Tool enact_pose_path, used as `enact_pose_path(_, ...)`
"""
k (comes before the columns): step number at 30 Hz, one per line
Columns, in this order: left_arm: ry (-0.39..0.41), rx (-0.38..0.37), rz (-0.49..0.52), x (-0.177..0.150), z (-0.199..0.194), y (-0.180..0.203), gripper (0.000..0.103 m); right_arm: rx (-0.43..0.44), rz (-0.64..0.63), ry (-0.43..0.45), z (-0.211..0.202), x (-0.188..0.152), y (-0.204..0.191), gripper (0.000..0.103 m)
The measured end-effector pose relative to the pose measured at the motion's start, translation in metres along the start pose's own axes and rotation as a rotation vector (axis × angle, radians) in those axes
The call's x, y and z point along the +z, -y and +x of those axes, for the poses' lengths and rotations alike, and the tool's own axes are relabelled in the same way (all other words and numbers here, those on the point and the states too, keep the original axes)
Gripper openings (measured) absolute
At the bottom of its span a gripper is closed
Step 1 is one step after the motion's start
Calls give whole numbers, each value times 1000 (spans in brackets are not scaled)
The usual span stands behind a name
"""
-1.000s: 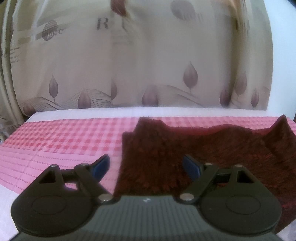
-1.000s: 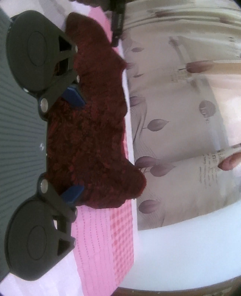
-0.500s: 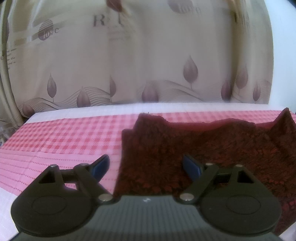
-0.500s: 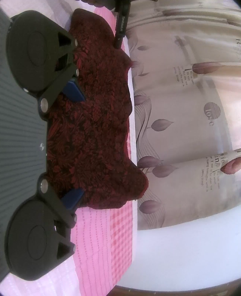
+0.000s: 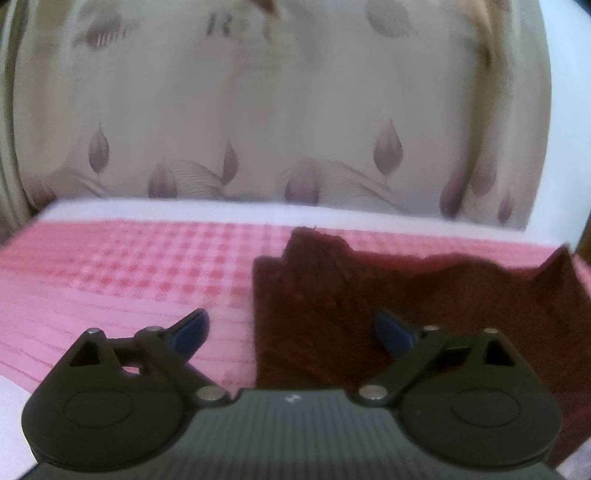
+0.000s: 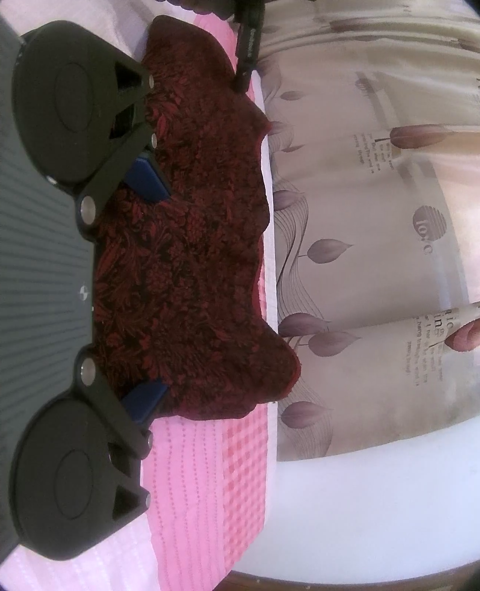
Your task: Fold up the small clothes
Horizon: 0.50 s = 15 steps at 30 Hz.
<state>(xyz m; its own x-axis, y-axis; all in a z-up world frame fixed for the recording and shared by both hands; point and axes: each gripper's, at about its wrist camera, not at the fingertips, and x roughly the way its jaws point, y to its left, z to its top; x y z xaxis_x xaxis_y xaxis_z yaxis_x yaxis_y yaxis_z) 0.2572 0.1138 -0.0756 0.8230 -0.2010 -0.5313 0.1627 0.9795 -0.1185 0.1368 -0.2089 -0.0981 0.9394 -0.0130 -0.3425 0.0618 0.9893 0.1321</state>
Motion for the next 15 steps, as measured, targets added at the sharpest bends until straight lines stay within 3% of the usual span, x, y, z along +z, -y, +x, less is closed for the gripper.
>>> enact_pose_path(4, -45, -185, -127, 2, 10, -33, 97, -3, -3, -5, 1, 0, -1, 103)
enact_pose_path(10, -134, -282, -177, 0, 35, -49, 97, -1, 0, -9, 2, 0, 0, 103)
enact_pose_path(15, -213, -382, -280, -2, 58, -66, 97, -1, 0, -8, 2, 0, 0, 103)
